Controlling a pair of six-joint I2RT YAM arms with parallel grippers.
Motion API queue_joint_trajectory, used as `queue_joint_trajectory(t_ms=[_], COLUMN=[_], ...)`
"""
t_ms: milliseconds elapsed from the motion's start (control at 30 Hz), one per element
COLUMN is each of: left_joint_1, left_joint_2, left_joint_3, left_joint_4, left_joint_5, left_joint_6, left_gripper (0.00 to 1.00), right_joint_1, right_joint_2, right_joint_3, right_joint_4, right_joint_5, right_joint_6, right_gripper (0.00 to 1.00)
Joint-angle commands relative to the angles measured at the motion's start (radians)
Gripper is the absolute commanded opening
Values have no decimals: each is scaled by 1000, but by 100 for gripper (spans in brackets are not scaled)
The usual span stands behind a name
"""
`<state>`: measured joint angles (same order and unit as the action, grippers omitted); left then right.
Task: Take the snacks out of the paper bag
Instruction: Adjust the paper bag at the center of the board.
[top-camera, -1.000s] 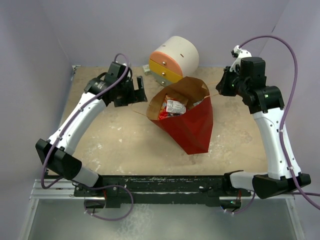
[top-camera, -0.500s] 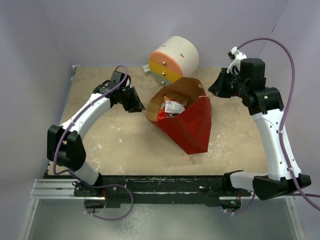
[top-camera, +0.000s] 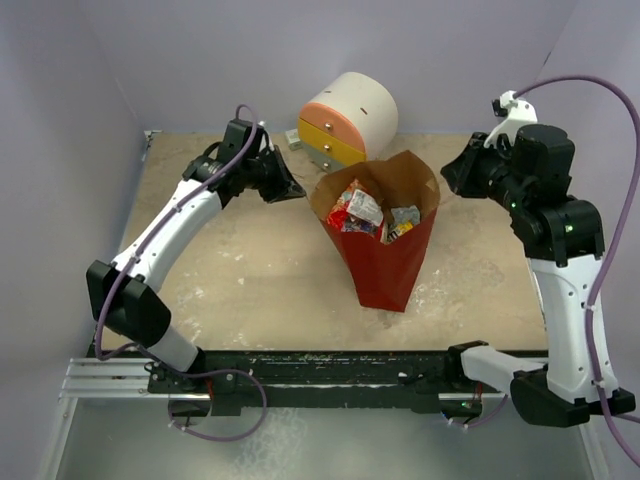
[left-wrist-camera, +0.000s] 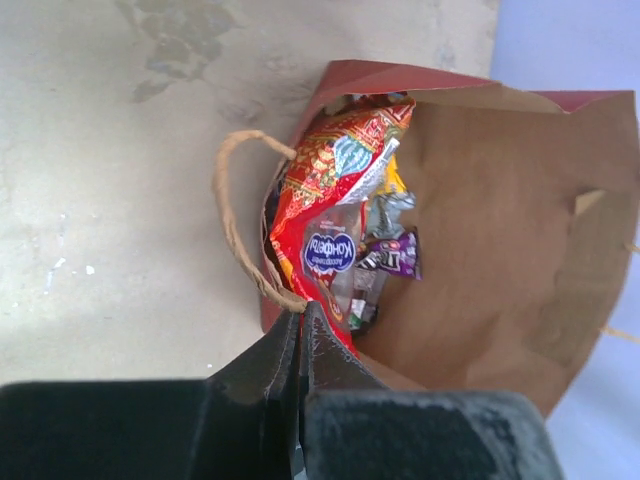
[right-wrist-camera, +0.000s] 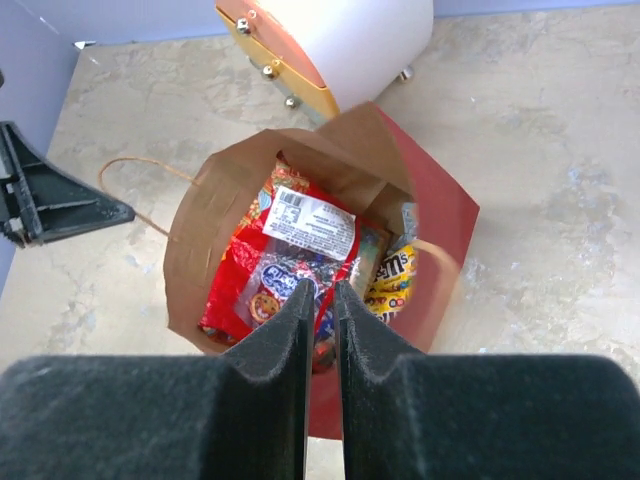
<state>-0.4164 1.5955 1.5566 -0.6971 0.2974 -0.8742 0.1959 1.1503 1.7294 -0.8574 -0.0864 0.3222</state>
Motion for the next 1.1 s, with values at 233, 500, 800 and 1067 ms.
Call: queue_joint_trajectory(t_ms=[233, 500, 800, 1067], left_joint_1=[-151, -222, -229, -229], left_joint_2=[-123, -149, -250, -308], left_joint_3=[23, 25, -93, -171], left_joint_4=[162, 258, 217, 235], left_joint_5=[-61, -69, -13, -27], left_joint_6=[-75, -93, -108, -106], left_gripper=[0, 0, 0, 0], right_joint_1=[4, 5, 5, 4], right_joint_2=[25, 112, 210, 187], right_joint_3=[-2, 127, 300, 265], right_joint_4=[-40, -82, -72, -190], right_joint_5=[155, 157, 11, 215], right_joint_6=[-22, -17, 28, 7], right_gripper=[14, 14, 13, 21])
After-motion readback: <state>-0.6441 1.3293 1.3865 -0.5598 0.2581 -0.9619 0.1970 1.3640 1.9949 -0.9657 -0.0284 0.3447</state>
